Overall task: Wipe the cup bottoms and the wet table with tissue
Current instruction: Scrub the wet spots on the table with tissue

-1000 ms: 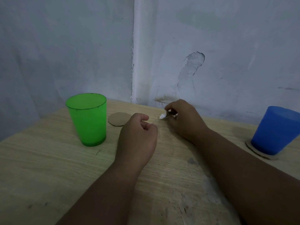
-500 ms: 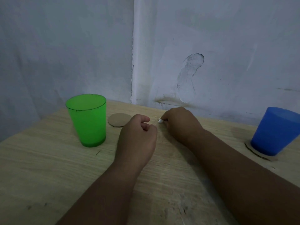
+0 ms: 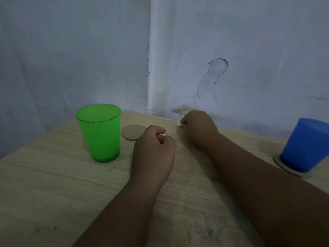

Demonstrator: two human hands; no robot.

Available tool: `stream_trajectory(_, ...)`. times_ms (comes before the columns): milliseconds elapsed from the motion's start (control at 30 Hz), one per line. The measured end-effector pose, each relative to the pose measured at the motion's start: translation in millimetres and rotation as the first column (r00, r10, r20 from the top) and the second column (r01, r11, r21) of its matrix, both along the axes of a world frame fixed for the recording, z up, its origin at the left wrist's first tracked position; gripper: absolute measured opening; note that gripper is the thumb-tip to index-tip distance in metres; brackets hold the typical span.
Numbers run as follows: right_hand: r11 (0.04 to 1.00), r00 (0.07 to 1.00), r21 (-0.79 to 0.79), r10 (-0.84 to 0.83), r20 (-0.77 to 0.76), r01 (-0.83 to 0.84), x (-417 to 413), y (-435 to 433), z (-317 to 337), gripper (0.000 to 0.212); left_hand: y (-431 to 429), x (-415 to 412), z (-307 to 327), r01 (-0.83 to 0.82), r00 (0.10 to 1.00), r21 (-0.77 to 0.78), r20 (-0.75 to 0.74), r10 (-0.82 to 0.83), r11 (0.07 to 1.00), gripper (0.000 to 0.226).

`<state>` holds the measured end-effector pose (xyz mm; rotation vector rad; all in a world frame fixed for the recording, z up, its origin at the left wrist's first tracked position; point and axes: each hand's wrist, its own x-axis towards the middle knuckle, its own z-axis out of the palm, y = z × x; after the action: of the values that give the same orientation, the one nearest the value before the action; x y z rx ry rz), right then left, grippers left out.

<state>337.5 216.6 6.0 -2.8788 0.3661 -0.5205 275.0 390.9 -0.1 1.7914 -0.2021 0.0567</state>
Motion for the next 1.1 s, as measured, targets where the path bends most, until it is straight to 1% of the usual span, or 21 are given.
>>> stream_trajectory(67,0.996,0.998,-0.076,0.04,-0.055,-0.044,4,10,-3,0.028,0,0,0,-0.002,1.0,0.013,0.003,0.002,1.0,0.023)
stream_trajectory(133,0.989,0.992,-0.114,0.086,-0.088,-0.096,2,17,-2,0.031,0,0,1,-0.002,1.0,0.027,0.012,0.002,1.0,0.024)
stream_trajectory(233,0.955,0.97,-0.185,0.215,-0.11,-0.232,-15,19,-1,0.037,1,0,1,-0.007,1.0,0.039,0.011,0.007,0.999,0.024)
stream_trajectory(300,0.927,0.941,-0.173,0.315,-0.126,-0.333,-31,13,3,0.034,1,-1,2,-0.007,1.0,0.045,0.011,0.007,0.999,0.023)
stream_trajectory(400,0.897,0.897,-0.09,0.417,-0.148,-0.432,-52,1,15,0.025,1,-2,4,-0.001,1.0,0.041,0.009,0.001,0.999,0.024)
stream_trajectory(467,0.916,0.911,-0.026,0.395,-0.121,-0.401,-60,-7,23,0.023,1,-3,4,-0.001,1.0,0.044,0.005,0.001,0.999,0.024)
stream_trajectory(567,0.969,0.969,0.009,0.247,0.001,-0.247,-54,-17,25,0.026,1,-3,4,0.001,1.0,0.047,0.004,-0.001,0.999,0.024)
stream_trajectory(633,0.986,0.987,0.021,0.163,0.009,-0.163,-43,-17,20,0.028,1,-3,3,0.0,1.0,0.043,0.006,0.0,0.999,0.024)
stream_trajectory(700,0.989,0.989,0.008,0.148,-0.017,-0.148,-30,-10,12,0.028,0,-3,3,-0.005,1.0,0.042,0.012,0.004,0.999,0.024)
stream_trajectory(800,0.977,0.977,-0.08,0.189,-0.1,-0.197,-16,5,1,0.034,0,-2,1,-0.003,1.0,0.044,0.016,0.002,0.999,0.024)
stream_trajectory(867,0.965,0.965,-0.096,0.23,-0.127,-0.243,-14,12,3,0.04,0,-1,1,-0.001,1.0,0.053,0.018,0.0,0.999,0.024)
stream_trajectory(1000,0.912,0.916,-0.134,0.366,-0.162,-0.388,-30,13,7,0.036,-1,0,1,-0.006,1.0,0.06,0.017,0.005,0.998,0.023)
stream_trajectory(1100,0.878,0.873,-0.089,0.448,-0.194,-0.47,-53,6,15,0.031,-1,-1,2,-0.003,1.0,0.068,0.019,0.002,0.998,0.023)
